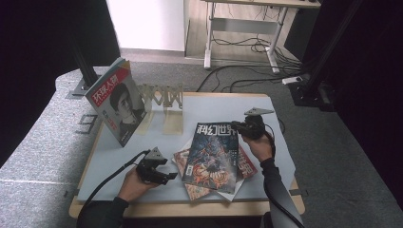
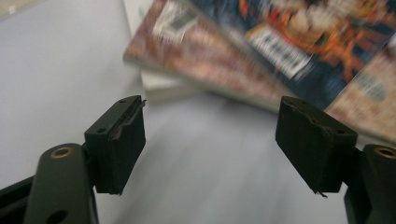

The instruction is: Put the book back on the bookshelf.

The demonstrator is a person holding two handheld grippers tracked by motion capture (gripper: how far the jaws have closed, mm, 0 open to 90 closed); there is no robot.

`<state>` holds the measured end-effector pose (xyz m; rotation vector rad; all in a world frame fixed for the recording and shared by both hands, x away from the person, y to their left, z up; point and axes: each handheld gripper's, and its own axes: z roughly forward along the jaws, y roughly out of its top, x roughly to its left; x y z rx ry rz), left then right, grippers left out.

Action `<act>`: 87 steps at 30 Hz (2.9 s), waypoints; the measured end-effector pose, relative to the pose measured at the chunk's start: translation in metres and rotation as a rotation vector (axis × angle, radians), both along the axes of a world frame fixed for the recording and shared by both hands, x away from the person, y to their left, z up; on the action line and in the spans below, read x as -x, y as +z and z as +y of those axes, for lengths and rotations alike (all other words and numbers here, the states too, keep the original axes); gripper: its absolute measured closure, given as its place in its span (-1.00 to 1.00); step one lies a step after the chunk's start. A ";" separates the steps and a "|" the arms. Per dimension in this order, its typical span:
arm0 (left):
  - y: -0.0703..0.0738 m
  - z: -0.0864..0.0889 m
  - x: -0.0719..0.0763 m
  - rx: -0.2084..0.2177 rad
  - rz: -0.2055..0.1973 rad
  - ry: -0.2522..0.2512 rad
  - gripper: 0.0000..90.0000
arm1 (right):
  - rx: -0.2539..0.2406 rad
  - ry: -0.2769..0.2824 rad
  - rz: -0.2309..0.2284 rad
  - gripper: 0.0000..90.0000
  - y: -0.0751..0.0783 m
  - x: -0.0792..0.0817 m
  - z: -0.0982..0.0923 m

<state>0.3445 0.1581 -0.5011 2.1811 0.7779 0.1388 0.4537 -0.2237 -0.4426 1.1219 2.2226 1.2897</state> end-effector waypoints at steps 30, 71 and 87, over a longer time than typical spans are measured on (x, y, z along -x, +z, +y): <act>-0.003 -0.056 -0.044 0.055 0.057 -0.166 -0.31 | -0.053 0.068 -0.129 0.82 0.047 0.040 0.000; 0.024 -0.043 -0.033 0.128 -0.072 -0.131 0.46 | -0.109 0.120 -0.196 0.81 0.074 0.046 0.004; 0.035 -0.031 -0.021 0.207 -0.117 -0.171 0.82 | -0.190 0.137 -0.264 0.78 0.096 0.060 -0.015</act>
